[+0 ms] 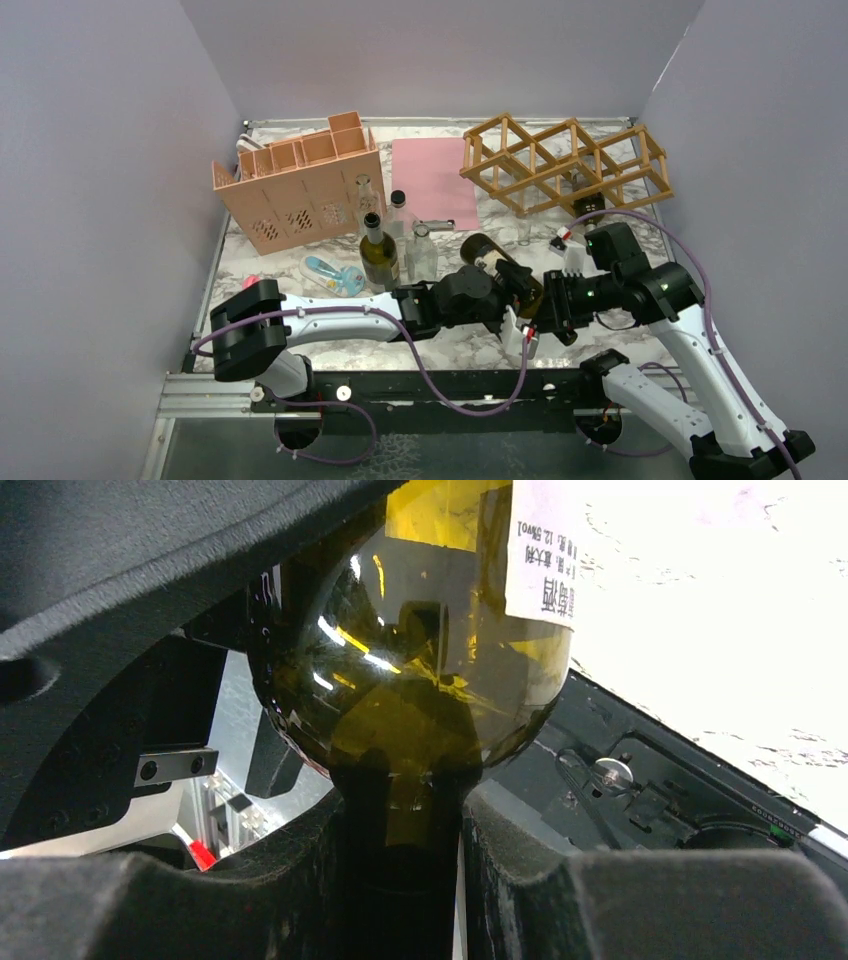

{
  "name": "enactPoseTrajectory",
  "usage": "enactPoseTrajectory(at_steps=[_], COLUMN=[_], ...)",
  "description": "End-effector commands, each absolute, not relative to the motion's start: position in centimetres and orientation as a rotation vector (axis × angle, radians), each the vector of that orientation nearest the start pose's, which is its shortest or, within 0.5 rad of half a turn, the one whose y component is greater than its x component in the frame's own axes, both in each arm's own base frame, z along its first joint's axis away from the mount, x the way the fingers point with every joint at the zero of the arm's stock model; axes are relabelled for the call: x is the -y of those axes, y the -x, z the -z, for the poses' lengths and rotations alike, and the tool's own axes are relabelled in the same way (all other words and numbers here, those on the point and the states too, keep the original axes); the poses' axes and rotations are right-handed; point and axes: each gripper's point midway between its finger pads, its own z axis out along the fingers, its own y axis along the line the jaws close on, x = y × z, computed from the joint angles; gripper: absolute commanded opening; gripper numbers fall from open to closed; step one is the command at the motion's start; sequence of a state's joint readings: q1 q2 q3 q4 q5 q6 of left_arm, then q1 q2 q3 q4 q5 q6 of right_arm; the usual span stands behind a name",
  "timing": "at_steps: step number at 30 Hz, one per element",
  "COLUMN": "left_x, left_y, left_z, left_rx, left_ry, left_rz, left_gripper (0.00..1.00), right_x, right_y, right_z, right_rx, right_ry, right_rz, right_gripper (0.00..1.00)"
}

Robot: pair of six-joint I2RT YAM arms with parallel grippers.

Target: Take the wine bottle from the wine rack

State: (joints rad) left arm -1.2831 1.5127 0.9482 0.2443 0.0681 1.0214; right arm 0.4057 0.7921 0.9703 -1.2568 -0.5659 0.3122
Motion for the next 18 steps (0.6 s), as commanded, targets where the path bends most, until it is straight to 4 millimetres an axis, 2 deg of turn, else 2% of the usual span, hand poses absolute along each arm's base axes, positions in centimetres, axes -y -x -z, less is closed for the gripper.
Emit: enactPoseTrajectory(at_steps=[1, 6, 9, 12, 18], left_x=[44.9, 44.7, 44.4, 43.8, 41.9], left_y=[-15.1, -14.5, -14.6, -14.8, -15.4], left_z=[-22.1, -21.6, -21.6, -22.3, -24.6], left_rx=[-0.743, -0.823, -0.887, -0.937, -1.061], left_ry=[-1.640, -1.576, -1.503, -1.423, -1.228], left_rz=[0.312, 0.404, 0.450, 0.485, 0.551], left_gripper=[0.56, 0.48, 0.45, 0.43, 0.39], right_x=[-16.1, -16.0, -16.2, -15.9, -15.0], right_y=[-9.5, -10.6, -11.6, -13.2, -17.0], right_z=[-21.8, -22.3, -23.4, -24.5, -27.2], right_rx=[-2.540, -2.517, -2.477, -2.435, -2.300], right_ry=[0.425, 0.402, 0.382, 0.337, 0.200], right_rz=[-1.041, -0.999, -0.978, -0.914, -0.783], right_gripper=[0.44, 0.79, 0.91, 0.97, 0.99])
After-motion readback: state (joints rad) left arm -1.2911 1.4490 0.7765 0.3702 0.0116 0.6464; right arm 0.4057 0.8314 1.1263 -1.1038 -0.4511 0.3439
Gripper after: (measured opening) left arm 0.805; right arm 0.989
